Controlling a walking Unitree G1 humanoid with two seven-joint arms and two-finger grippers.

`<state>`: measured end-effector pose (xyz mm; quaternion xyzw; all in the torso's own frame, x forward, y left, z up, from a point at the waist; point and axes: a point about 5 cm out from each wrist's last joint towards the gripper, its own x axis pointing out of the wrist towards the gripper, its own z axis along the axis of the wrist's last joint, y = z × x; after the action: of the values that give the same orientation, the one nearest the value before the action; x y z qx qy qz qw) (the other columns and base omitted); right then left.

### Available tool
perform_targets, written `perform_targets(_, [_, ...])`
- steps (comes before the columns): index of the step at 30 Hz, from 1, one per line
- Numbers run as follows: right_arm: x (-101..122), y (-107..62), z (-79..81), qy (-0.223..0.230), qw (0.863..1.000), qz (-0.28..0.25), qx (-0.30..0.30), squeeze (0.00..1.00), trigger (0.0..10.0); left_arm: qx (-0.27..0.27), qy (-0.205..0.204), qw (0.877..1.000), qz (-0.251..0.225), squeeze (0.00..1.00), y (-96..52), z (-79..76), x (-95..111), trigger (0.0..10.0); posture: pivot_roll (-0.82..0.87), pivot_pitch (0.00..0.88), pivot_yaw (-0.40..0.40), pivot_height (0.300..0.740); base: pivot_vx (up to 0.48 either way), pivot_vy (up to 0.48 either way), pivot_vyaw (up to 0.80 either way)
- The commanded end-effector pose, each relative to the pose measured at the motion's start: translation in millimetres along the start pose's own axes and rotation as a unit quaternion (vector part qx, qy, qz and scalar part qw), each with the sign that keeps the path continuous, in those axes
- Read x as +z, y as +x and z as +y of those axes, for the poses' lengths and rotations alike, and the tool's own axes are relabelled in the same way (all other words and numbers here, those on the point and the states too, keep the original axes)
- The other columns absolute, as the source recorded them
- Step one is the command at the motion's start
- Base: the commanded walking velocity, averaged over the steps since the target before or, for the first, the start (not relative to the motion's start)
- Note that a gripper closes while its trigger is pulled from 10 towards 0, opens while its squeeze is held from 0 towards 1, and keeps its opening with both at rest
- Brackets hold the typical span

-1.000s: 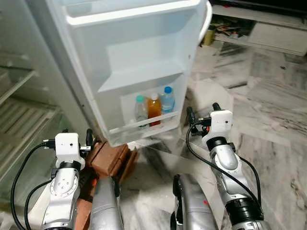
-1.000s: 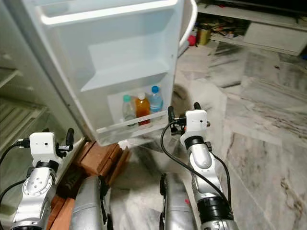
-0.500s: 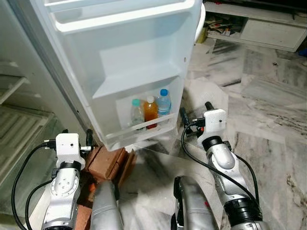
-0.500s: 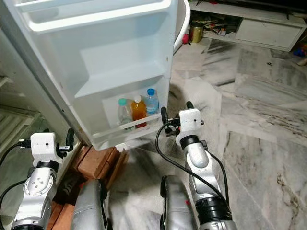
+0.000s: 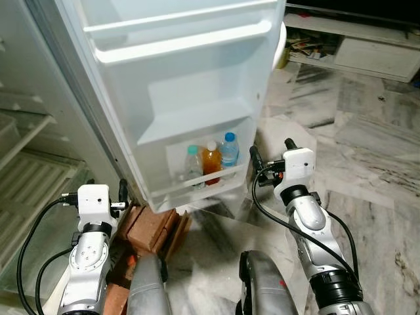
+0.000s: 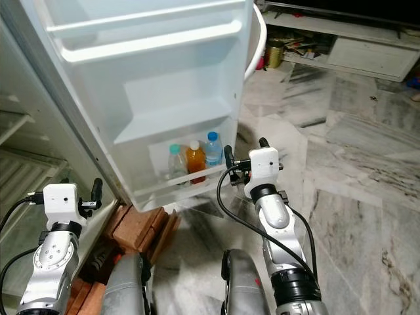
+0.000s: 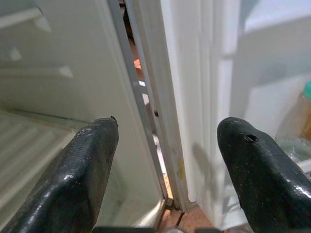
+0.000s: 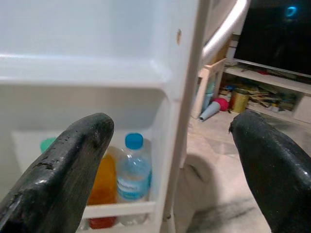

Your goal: Restocking fridge

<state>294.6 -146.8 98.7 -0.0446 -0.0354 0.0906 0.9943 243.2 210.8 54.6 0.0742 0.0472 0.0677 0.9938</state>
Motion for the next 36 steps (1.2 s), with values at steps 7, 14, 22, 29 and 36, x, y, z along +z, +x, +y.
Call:
perform_targets(7, [6, 3.5, 1.0, -0.001, 1.000, -0.009, 0.004, 0.00, 10.0, -0.003, 0.009, 1.000, -0.002, 0.00, 2.3, -0.7, 1, 10.0, 0.10, 0.000, 0.004, 0.697, 0.000, 0.000, 0.00])
perform_targets(14, [6, 3.7, 1.6, -0.001, 1.000, -0.008, 0.006, 0.00, 10.0, -0.005, 0.010, 1.000, -0.001, 0.00, 2.9, -1.8, 1, 10.0, 0.10, 0.000, 0.003, 0.737, 0.000, 0.000, 0.00])
perform_targets(22, [4, 2.6, 4.0, 0.000, 1.000, -0.005, 0.013, 0.00, 10.0, -0.005, 0.011, 1.000, 0.007, 0.00, 3.1, -3.3, -1, 10.0, 0.10, 0.000, 0.002, 0.740, 0.000, 0.000, 0.00])
perform_targets(29, [-3, 2.0, 10.4, 0.017, 0.999, 0.015, 0.026, 0.00, 10.0, -0.002, 0.012, 1.000, 0.016, 0.00, 3.5, -4.8, -3, 10.0, 0.10, 0.000, 0.001, 0.740, 0.000, -0.152, 0.00])
perform_targets(36, [-27, -11.6, 13.0, 0.025, 0.994, 0.084, 0.059, 0.00, 10.0, 0.000, 0.010, 1.000, 0.026, 0.00, 1.6, -5.8, -6, 10.0, 0.10, 0.000, -0.001, 0.740, 0.000, -0.478, 0.00])
